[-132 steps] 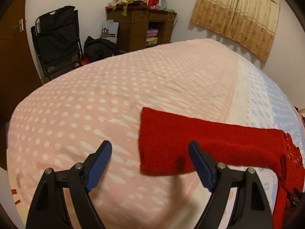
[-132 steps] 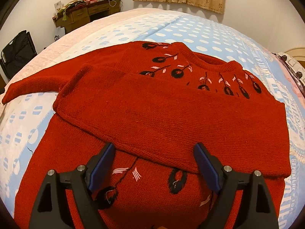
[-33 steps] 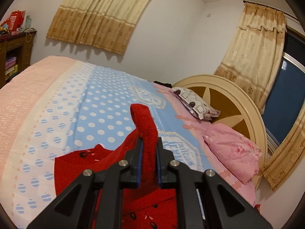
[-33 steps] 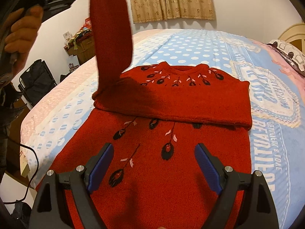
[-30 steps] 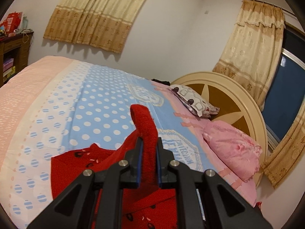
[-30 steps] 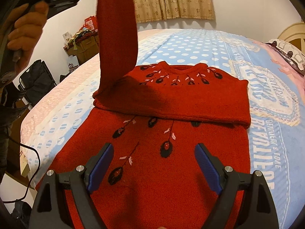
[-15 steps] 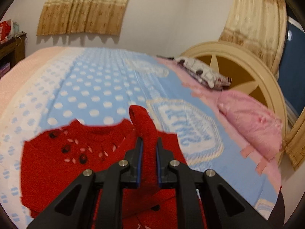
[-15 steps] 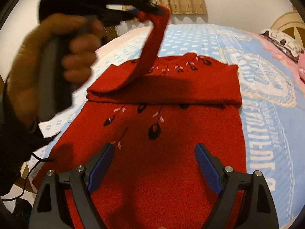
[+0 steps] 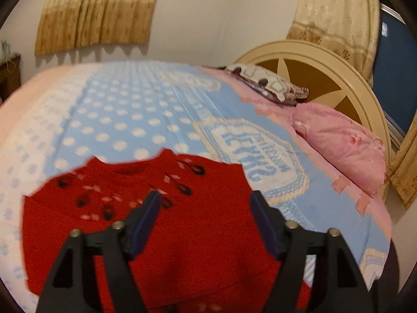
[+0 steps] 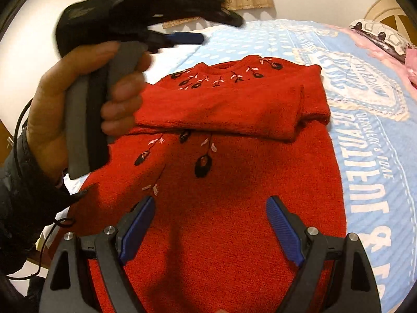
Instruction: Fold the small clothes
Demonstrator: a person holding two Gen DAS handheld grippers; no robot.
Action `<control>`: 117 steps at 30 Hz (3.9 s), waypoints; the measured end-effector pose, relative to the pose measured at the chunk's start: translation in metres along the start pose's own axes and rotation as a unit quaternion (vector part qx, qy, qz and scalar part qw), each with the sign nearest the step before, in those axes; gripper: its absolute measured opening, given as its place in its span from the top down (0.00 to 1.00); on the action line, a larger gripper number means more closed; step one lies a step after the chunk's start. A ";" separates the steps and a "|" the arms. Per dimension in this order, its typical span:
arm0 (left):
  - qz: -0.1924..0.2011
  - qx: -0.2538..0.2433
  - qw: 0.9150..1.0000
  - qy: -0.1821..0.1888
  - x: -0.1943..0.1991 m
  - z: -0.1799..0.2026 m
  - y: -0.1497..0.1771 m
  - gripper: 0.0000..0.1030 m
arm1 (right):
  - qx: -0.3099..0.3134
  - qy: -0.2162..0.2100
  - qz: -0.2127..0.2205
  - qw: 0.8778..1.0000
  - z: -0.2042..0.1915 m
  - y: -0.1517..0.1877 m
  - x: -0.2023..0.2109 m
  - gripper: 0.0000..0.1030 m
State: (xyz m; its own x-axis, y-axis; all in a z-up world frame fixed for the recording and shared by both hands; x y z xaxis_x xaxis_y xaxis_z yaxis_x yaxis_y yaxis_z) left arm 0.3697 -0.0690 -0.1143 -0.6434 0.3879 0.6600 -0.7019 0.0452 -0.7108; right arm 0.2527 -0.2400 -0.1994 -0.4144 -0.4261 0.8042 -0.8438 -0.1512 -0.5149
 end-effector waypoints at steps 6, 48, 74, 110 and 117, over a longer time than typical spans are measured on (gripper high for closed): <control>0.007 -0.053 0.991 -0.122 0.039 -0.052 0.038 0.22 | -0.010 -0.005 0.008 1.000 0.004 -0.006 0.009 0.15; -0.079 0.149 0.971 -0.168 0.038 -0.195 0.136 0.05 | -0.052 0.123 0.032 0.991 0.065 -0.101 0.006 0.91; -0.031 0.155 0.971 -0.182 0.083 -0.189 0.131 0.01 | -0.079 0.126 -0.021 0.989 0.100 -0.070 0.006 0.30; -0.078 0.107 0.969 -0.210 0.029 -0.188 0.119 0.00 | 0.005 0.123 -0.061 0.990 0.053 -0.083 -0.047 0.30; -0.072 0.095 0.981 -0.151 0.061 -0.155 0.137 0.00 | 0.014 0.126 -0.050 0.991 0.039 -0.041 -0.008 0.30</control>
State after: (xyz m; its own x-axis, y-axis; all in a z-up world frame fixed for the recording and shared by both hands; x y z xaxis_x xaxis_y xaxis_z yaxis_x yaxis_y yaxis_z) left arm 0.2814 0.1040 -0.2095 -0.5749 0.0975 0.8124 -0.8177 -0.1034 -0.5663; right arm 0.3040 -0.2654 -0.1970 -0.4046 -0.1716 0.8983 -0.8768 -0.2065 -0.4344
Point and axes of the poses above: each gripper's, at about its wrist camera, not at the fingertips, and x roughly against the way its jaws point, z to its right, y to its underside, the point moved 2 cm from there along -x, roughly the way its jaws point, and after that the axes turned 5 degrees about -z, right-handed, at the moved point
